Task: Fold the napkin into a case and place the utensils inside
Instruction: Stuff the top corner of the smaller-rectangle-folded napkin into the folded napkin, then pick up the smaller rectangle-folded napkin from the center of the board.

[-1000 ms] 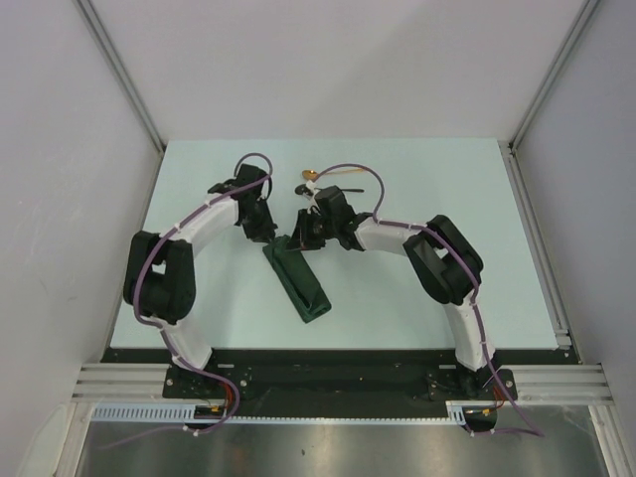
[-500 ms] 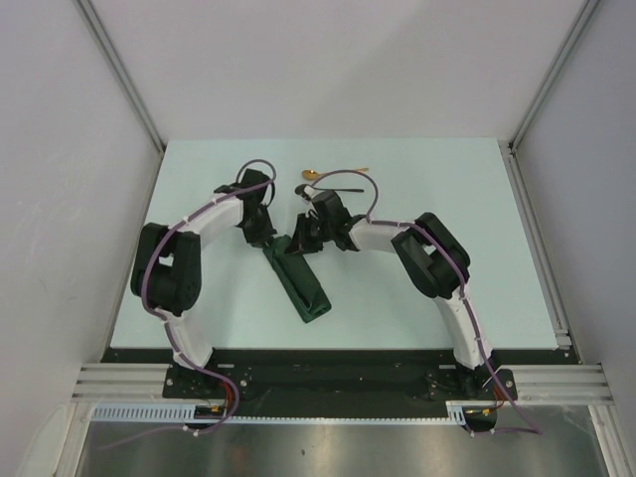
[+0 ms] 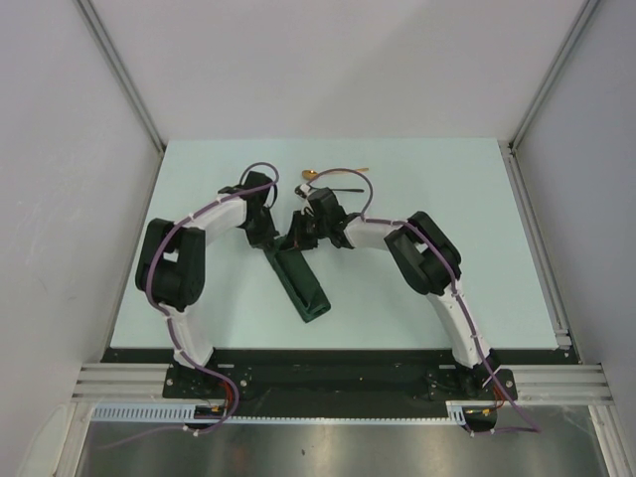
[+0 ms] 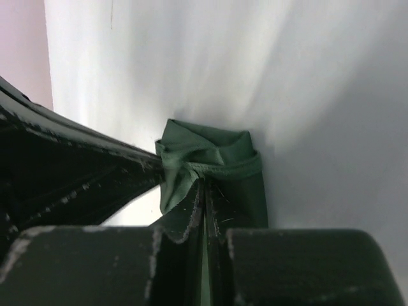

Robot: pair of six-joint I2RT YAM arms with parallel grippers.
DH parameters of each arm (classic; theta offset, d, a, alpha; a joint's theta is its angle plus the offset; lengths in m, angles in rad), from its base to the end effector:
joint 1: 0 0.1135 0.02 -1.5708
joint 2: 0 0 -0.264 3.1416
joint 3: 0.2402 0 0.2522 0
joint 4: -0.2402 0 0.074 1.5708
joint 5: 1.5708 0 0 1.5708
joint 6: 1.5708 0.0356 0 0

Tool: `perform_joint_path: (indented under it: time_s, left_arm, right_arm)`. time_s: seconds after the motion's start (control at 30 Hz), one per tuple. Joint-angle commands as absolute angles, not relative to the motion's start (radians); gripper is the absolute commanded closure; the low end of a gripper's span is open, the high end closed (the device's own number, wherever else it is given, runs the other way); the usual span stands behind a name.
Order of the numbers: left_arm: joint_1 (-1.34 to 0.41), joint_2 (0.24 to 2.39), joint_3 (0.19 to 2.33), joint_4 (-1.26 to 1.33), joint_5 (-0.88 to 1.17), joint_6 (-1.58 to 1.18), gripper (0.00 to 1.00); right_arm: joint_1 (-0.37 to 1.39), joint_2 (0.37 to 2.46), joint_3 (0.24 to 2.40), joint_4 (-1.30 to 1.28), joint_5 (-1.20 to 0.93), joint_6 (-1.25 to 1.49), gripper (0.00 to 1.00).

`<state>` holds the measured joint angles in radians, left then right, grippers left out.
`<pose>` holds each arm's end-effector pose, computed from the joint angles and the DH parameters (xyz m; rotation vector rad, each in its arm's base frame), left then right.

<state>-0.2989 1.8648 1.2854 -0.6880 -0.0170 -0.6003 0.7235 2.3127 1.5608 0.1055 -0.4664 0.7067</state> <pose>0.3510 -0.1075 0.1777 -0.4325 2.8233 -0.1679 0.3662 0.3448 0.1209 -0.3098 2.4424 1.2371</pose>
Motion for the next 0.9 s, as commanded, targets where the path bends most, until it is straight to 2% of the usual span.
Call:
perform_joint_path:
  time_s: [0.0,0.3,0.5,0.57,0.7,0.77,0.8,0.87]
  left_arm:
    - [-0.311,1.893,1.335,-0.641,0.037,-0.607,1.00]
    - [-0.314,1.862,1.327,-0.634,0.035,-0.630,1.00]
    - [-0.308,1.680,1.293,-0.644,0.057,-0.623,0.99]
    - [-0.307,1.593,1.273,-0.652,0.045,-0.601,0.97]
    - [-0.295,1.456,1.227,-0.669,0.003,-0.558,0.95]
    - [-0.287,1.396,1.174,-0.647,0.003,-0.548,0.93]
    - [-0.278,1.343,1.158,-0.640,0.003,-0.545,0.93]
    - [-0.273,1.306,1.131,-0.634,0.020,-0.537,0.92]
  right_arm:
    - [0.744,2.376,1.623,0.100,-0.456,0.703,0.95]
    - [0.752,2.352,1.623,0.104,-0.477,0.706,0.95]
    - [0.747,2.260,1.666,-0.030,-0.471,0.658,0.92]
    - [0.750,2.226,1.675,-0.106,-0.457,0.629,0.87]
    - [0.772,2.142,1.684,-0.257,-0.378,0.549,0.71]
    - [0.778,2.106,1.692,-0.354,-0.338,0.516,0.58]
    - [0.796,2.096,1.693,-0.382,-0.319,0.499,0.48]
    - [0.825,2.085,1.729,-0.498,-0.246,0.428,0.38]
